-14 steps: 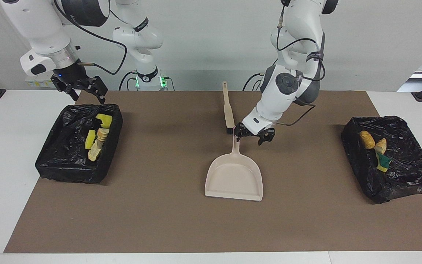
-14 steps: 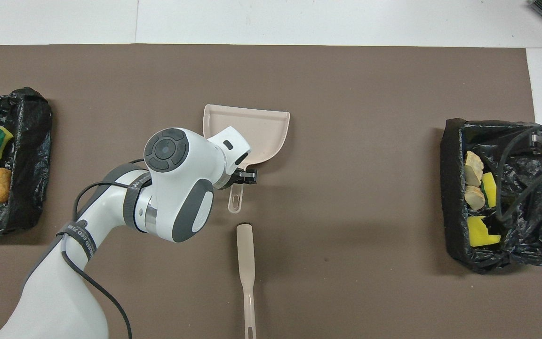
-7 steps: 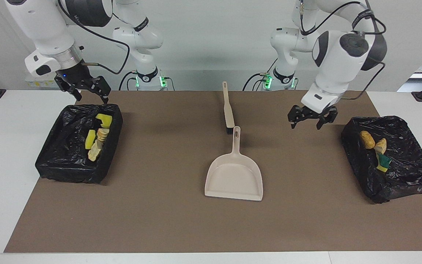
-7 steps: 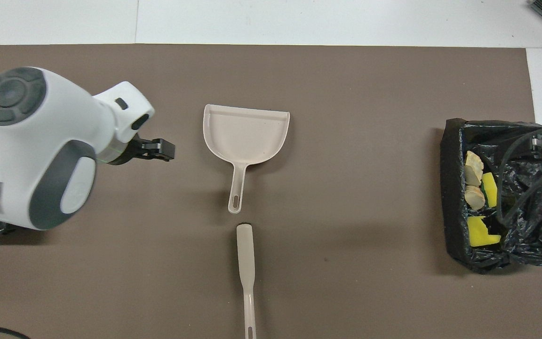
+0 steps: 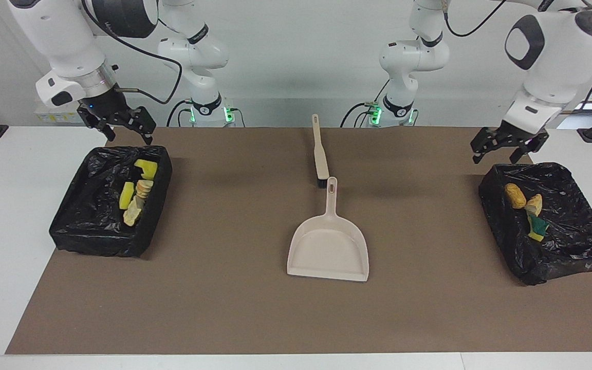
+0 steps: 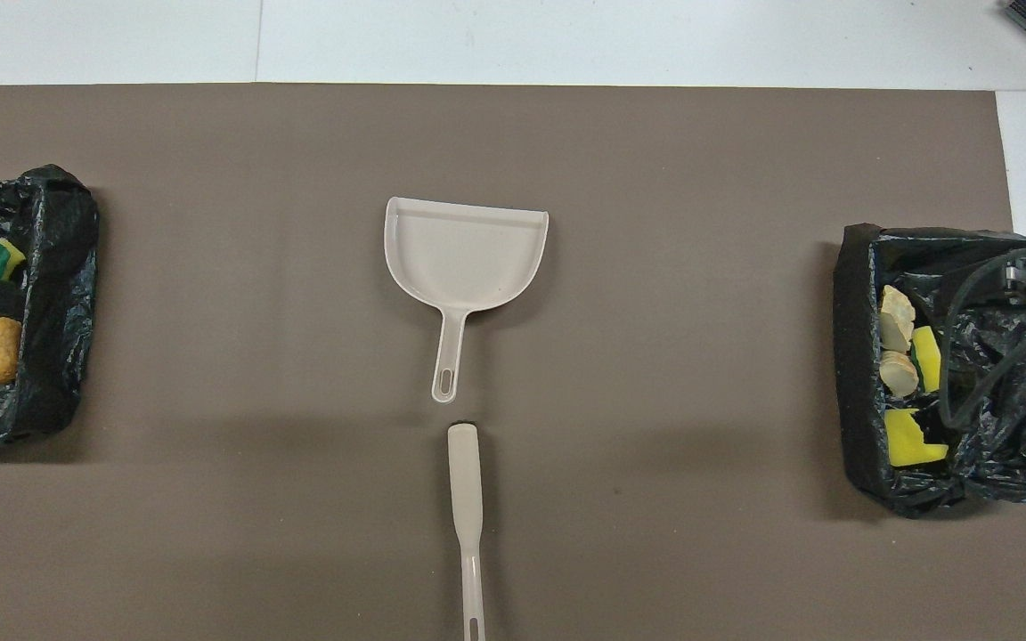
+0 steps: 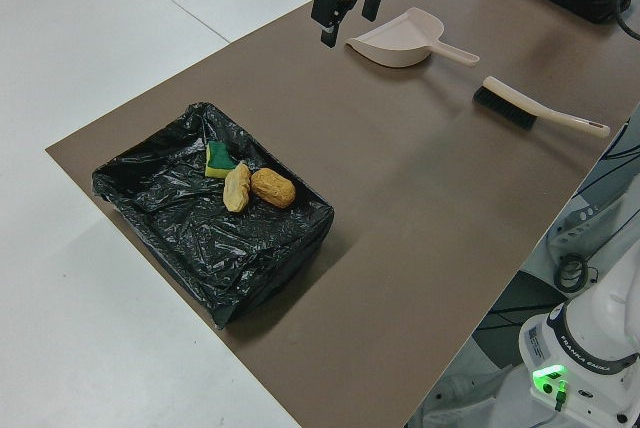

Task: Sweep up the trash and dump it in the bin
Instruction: 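Release the dustpan on the table and withdraw the left gripper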

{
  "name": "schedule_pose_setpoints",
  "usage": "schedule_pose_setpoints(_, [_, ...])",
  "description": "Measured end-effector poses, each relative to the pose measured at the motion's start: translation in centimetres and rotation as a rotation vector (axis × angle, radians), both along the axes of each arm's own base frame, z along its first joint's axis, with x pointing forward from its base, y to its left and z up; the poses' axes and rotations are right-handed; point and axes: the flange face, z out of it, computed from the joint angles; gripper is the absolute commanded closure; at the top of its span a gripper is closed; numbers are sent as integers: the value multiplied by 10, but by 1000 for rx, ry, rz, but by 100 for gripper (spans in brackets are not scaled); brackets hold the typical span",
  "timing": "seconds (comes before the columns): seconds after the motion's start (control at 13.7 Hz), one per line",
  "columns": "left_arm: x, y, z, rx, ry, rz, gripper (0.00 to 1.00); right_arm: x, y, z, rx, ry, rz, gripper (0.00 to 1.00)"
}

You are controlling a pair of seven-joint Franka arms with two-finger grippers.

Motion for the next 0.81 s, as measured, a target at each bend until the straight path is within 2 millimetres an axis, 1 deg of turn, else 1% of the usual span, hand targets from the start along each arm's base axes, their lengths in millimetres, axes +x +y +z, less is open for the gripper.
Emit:
schedule_pose_setpoints(0.37, [-5, -13, 13, 0, 27, -19, 0, 0, -2, 0, 1, 0, -3, 0])
schedule_pose_setpoints(0.51, [-5, -19, 12, -13, 35, -20, 0, 0, 1, 0, 1, 0, 2, 0])
schedule_pose_setpoints(0.81, [-6, -22, 12, -18, 36, -26, 0, 0, 6, 0, 1, 0, 11, 0])
